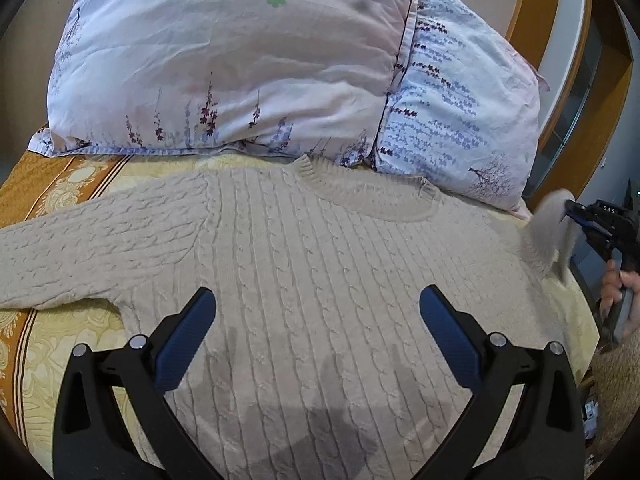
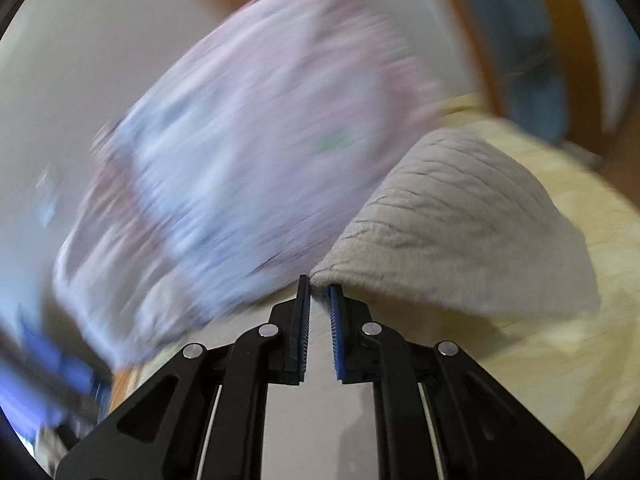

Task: Fold small clothes

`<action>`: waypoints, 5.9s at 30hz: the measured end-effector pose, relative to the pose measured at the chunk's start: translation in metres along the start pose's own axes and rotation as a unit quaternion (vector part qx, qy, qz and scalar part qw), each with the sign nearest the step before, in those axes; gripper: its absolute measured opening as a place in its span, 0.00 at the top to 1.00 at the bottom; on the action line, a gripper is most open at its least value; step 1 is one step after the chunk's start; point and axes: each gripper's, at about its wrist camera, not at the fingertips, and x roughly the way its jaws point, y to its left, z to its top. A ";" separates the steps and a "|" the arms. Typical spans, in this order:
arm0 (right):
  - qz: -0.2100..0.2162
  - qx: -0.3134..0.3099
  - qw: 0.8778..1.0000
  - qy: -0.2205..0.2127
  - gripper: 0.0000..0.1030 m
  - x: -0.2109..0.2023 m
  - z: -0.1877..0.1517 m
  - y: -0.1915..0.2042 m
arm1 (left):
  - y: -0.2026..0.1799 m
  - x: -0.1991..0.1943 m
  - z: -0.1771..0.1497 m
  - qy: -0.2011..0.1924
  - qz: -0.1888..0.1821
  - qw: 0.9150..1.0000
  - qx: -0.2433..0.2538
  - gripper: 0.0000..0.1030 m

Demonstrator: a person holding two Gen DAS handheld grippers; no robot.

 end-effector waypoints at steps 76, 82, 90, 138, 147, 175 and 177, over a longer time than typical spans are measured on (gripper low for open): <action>-0.068 0.234 0.970 0.018 0.92 0.026 -0.093 -0.060 | 0.068 0.083 0.004 0.091 -0.115 0.935 -0.323 0.92; -0.072 0.202 0.976 0.027 0.58 0.016 -0.093 -0.047 | 0.092 0.020 -0.007 0.052 -0.102 0.950 -0.289 0.37; -0.074 0.087 0.993 0.028 0.43 0.012 -0.104 -0.013 | 0.224 -0.081 -0.055 -0.049 0.014 0.905 -0.423 0.37; -0.004 -0.033 0.997 0.077 0.43 0.004 -0.106 0.036 | -0.018 0.066 0.032 0.117 -0.214 0.953 -0.177 0.42; 0.061 -0.298 0.945 0.123 0.47 0.049 -0.123 0.174 | 0.085 0.011 0.028 0.028 -0.122 0.965 -0.231 0.45; -0.025 0.011 0.994 0.110 0.87 0.057 -0.112 0.051 | 0.112 0.022 0.005 0.045 -0.099 0.959 -0.260 0.42; -0.009 0.065 0.992 0.105 0.73 0.047 -0.105 0.026 | 0.111 0.022 0.006 0.045 -0.100 0.960 -0.259 0.39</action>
